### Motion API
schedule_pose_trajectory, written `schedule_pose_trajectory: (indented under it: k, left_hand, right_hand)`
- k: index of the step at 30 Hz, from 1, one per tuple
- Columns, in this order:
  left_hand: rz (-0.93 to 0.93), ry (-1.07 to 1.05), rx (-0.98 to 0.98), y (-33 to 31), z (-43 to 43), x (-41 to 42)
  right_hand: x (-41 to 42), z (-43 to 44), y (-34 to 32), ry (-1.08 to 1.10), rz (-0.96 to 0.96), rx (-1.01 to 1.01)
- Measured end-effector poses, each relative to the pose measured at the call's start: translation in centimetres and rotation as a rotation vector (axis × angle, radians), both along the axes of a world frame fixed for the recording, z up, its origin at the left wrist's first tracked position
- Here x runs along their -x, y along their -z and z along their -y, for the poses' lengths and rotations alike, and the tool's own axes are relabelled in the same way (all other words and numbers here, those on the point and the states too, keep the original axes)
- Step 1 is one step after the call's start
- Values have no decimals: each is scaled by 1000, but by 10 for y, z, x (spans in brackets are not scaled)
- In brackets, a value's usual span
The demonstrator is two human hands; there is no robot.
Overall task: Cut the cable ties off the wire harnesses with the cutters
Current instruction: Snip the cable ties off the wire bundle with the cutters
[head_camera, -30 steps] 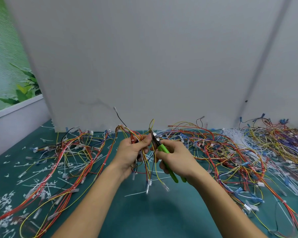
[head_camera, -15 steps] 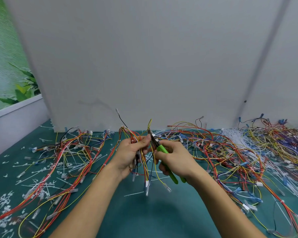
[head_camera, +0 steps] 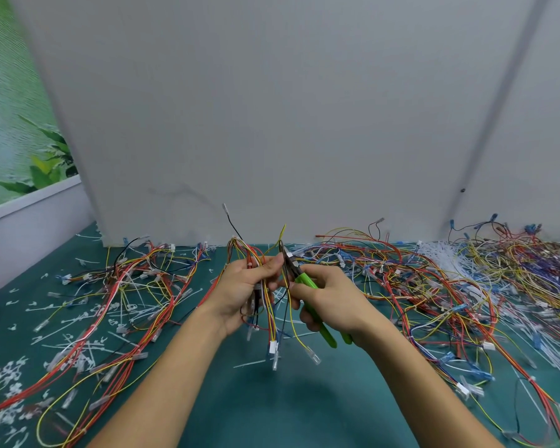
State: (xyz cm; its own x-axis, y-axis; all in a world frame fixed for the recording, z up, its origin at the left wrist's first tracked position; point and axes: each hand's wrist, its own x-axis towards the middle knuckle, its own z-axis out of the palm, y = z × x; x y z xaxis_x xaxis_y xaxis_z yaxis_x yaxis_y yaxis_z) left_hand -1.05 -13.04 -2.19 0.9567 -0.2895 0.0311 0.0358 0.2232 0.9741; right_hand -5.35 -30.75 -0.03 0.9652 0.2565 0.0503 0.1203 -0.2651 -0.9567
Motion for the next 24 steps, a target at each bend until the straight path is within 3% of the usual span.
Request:
schedule_pose_trajectory:
  k: [6,13,24]
  left_hand:
    - [25,-8,-6,1,0,0]
    - [134,-173,-146,3,-3,-4]
    - [66,-143,-76,-1,2,2]
  right_hand:
    - [-1,2,-1,-11,-1,28]
    - [-2,0,1,10,26,71]
    - [-4,-3,6,54,47,70]
